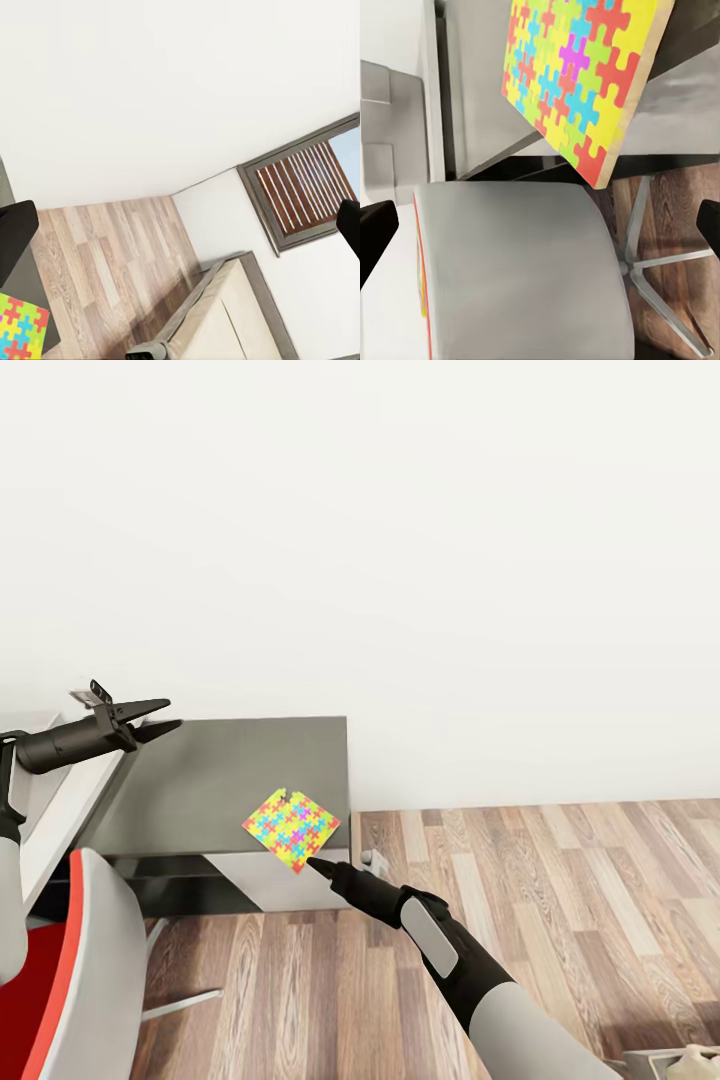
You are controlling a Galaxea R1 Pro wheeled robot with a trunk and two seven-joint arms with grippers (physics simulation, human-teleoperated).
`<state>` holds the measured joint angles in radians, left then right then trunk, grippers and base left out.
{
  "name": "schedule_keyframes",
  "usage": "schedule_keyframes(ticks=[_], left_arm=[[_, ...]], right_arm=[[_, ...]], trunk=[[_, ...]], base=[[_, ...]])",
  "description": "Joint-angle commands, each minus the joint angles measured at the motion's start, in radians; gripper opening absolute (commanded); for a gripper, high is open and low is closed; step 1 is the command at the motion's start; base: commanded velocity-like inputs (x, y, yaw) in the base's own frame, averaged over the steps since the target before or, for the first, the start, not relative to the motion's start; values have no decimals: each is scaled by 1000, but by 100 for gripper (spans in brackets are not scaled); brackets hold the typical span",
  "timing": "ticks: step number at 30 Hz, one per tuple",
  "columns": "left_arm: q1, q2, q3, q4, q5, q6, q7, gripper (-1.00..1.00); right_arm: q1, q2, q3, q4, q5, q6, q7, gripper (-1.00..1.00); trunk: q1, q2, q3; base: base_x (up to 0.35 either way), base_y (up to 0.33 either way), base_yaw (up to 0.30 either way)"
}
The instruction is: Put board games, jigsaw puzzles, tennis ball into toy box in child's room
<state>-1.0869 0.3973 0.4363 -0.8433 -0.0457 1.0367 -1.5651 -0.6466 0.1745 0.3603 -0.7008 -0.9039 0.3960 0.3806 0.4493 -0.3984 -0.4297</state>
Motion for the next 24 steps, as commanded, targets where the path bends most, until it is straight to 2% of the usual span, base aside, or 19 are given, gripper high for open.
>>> schedule_keyframes(ticks=[1,16,24], left_arm=[[-1,0,1,0,-5,10,-6,100],[1,-2,2,0,-5,10,-6,100],[1,0,3,0,-5,10,-6,100]], right_arm=[[-1,0,0,0,-6,4,0,100],[-1,0,1,1,-6,4,1,100],[-1,0,1,3,-6,5,1,100]], trunk=[[1,-2,-1],[1,-2,-1],[1,-2,-1]], base=[[95,2,0],[21,1,0],[1,66,0]])
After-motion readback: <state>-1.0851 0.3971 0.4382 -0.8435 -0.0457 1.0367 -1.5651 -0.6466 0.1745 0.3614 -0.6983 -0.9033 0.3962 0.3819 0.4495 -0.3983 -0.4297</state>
